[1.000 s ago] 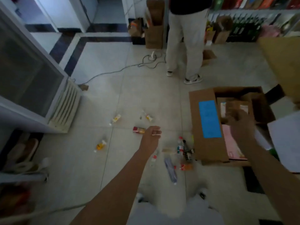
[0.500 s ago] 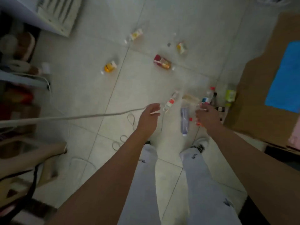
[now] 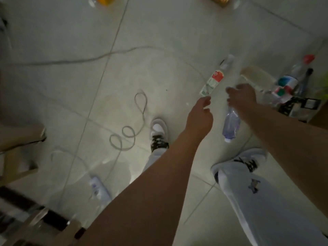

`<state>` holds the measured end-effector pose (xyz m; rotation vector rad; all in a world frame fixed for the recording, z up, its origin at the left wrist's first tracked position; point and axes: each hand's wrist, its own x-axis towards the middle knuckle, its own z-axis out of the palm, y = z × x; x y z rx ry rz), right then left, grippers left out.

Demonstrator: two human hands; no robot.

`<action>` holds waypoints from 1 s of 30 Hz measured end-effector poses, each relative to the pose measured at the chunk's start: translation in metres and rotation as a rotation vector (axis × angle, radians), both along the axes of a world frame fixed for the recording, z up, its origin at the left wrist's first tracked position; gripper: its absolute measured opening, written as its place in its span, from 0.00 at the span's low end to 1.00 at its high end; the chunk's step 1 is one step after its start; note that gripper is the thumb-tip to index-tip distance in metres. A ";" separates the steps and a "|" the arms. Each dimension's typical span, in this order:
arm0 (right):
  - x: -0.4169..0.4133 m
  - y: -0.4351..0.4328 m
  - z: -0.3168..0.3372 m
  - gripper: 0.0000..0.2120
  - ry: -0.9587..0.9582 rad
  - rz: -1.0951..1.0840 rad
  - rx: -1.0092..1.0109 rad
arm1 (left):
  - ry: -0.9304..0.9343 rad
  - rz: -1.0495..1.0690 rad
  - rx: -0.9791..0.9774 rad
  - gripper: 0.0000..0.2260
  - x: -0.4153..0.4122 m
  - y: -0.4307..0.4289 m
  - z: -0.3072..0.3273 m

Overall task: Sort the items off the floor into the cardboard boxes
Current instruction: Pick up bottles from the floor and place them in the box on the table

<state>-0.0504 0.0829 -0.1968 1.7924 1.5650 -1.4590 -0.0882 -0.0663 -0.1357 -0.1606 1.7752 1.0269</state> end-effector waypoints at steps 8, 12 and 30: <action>-0.051 0.007 -0.124 0.31 -0.060 -0.048 0.192 | 0.115 -0.075 0.023 0.25 -0.035 0.021 -0.101; -0.060 0.009 -0.151 0.36 -0.056 -0.060 0.112 | 0.128 -0.106 0.048 0.23 -0.038 0.024 -0.121; -0.012 0.047 0.284 0.36 0.442 -0.212 0.398 | 0.196 -0.288 0.212 0.33 -0.046 0.089 0.223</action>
